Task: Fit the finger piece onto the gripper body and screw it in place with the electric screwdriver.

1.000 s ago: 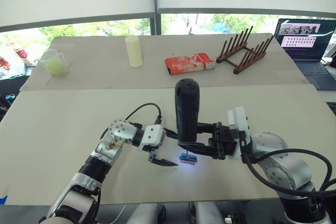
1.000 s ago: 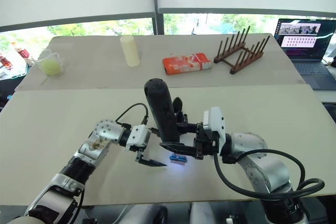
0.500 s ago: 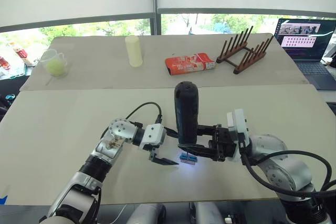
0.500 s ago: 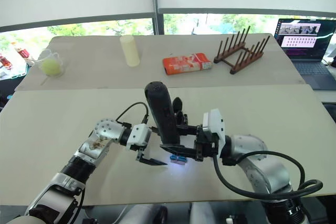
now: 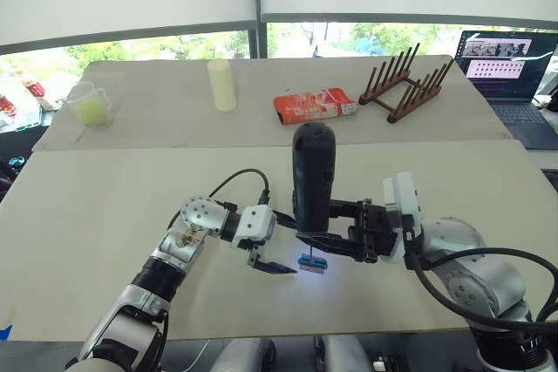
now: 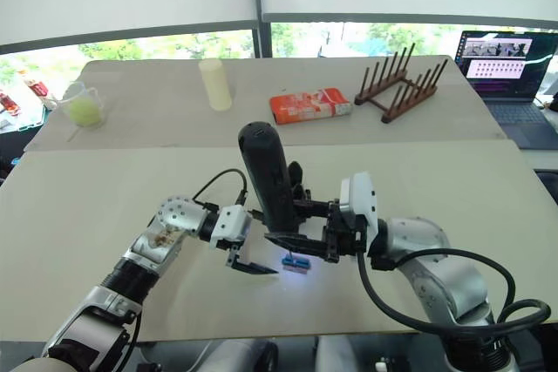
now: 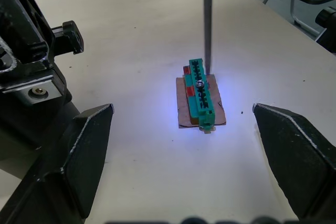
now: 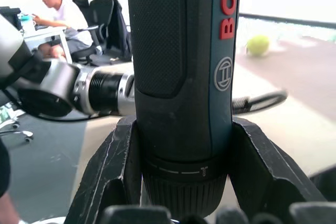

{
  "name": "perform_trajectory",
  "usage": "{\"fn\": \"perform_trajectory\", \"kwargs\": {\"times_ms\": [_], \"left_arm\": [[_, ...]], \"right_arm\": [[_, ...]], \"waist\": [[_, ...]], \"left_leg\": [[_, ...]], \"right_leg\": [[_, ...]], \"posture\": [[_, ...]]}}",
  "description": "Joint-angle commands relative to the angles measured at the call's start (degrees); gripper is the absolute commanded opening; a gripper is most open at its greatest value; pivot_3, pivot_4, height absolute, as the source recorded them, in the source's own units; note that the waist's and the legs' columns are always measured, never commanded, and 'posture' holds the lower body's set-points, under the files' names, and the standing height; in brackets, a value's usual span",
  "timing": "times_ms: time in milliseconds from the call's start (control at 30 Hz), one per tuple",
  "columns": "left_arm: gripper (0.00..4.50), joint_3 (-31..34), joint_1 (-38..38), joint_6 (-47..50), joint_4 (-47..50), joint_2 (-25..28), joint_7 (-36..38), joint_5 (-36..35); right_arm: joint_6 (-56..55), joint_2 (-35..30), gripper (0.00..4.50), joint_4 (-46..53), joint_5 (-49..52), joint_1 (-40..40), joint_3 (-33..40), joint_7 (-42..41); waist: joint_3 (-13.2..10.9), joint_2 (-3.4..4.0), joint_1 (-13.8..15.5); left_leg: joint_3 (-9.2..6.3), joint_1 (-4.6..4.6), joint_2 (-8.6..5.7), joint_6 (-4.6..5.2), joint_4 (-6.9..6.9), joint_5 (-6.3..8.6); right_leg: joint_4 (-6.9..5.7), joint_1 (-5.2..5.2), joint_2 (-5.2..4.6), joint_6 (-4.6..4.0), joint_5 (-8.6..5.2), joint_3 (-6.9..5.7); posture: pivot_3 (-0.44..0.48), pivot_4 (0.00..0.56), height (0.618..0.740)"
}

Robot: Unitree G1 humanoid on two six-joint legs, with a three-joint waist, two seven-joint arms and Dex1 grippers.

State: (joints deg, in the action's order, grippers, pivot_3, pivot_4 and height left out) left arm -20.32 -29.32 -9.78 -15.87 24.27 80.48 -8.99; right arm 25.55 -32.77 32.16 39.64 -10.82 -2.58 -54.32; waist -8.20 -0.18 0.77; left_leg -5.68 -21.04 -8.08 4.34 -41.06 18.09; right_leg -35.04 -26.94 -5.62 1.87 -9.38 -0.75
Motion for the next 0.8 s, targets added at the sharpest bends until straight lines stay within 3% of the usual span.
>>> {"fn": "perform_trajectory", "kwargs": {"times_ms": [33, 800], "left_arm": [[4.50, -0.5, -0.1, -0.4, 1.2, -0.4, 0.2, -0.2], [4.50, -1.1, -0.2, -0.8, 1.4, 0.1, 0.9, 0.0]], "right_arm": [[-1.0, 0.3, 1.90, 2.0, 1.5, -0.6, 1.2, 0.2], [-1.8, 0.7, 1.90, 0.6, -0.5, -0.2, 0.6, -0.4]], "waist": [[0.0, 0.00, 0.0], [0.0, 0.00, 0.0]], "left_leg": [[0.00, -0.01, -0.01, 0.00, -0.01, 0.00], [0.01, 0.00, -0.01, 0.00, -0.03, 0.00]], "right_leg": [[0.00, 0.00, 0.00, 0.00, 0.00, 0.01], [0.00, 0.02, 0.00, 0.00, 0.00, 0.02]], "posture": [[0.000, 0.150, 0.740], [0.000, 0.150, 0.740]]}}
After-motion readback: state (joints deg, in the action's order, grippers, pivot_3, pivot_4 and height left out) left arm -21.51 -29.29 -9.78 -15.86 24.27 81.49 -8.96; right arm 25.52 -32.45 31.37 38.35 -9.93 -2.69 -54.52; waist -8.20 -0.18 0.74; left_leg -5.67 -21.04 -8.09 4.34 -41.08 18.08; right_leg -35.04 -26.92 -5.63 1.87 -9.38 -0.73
